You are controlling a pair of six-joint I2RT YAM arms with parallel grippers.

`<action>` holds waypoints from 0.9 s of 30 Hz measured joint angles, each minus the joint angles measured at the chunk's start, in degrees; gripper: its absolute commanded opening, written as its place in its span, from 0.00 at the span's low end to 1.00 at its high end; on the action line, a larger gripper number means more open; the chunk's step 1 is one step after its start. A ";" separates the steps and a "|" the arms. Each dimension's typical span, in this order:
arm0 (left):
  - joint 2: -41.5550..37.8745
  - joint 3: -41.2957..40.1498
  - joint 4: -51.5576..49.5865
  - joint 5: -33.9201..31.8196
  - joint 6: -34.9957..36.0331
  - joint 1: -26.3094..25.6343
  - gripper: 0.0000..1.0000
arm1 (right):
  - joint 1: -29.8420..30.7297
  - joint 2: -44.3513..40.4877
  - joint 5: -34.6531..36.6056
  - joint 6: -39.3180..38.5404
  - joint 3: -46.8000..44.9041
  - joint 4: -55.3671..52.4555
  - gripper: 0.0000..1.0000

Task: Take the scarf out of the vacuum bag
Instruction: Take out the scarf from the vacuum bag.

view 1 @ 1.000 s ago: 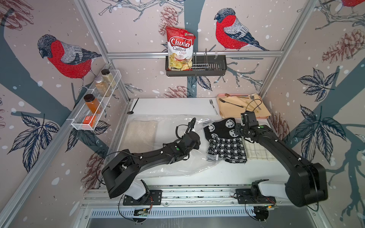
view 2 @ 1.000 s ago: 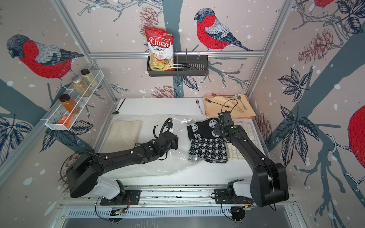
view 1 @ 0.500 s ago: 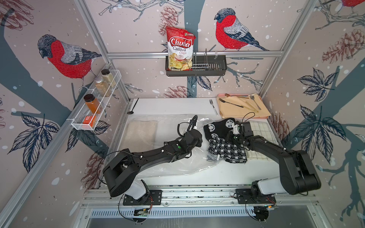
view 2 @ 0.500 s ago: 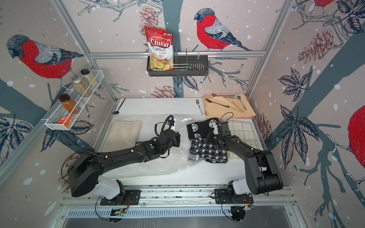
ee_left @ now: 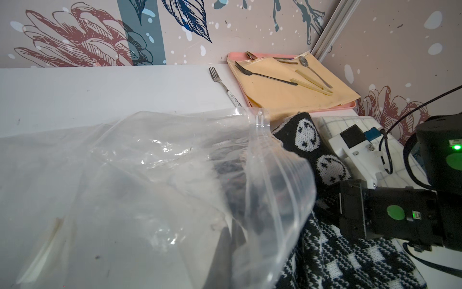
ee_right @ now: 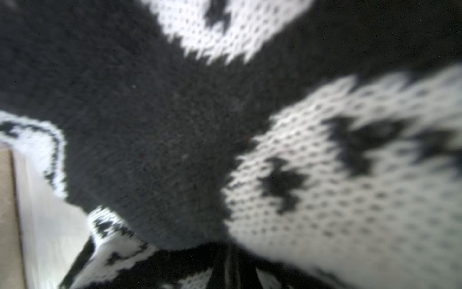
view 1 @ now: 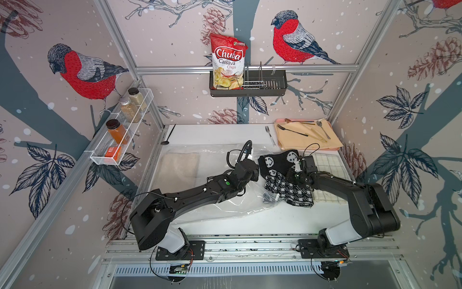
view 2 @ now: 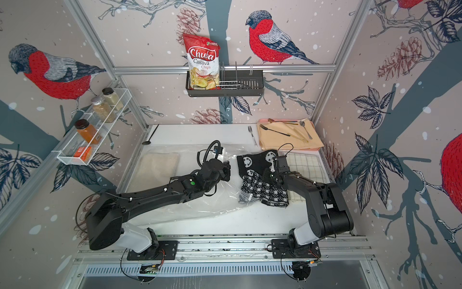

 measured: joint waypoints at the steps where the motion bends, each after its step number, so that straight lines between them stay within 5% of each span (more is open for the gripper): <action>1: -0.15 0.61 0.00 -0.28 0.37 0.00 0.00 | 0.02 0.26 0.09 0.00 0.04 0.13 0.00; 27: -0.46 11.19 -5.29 -9.18 6.51 -0.02 0.00 | 0.13 3.56 1.38 0.00 2.14 0.92 0.00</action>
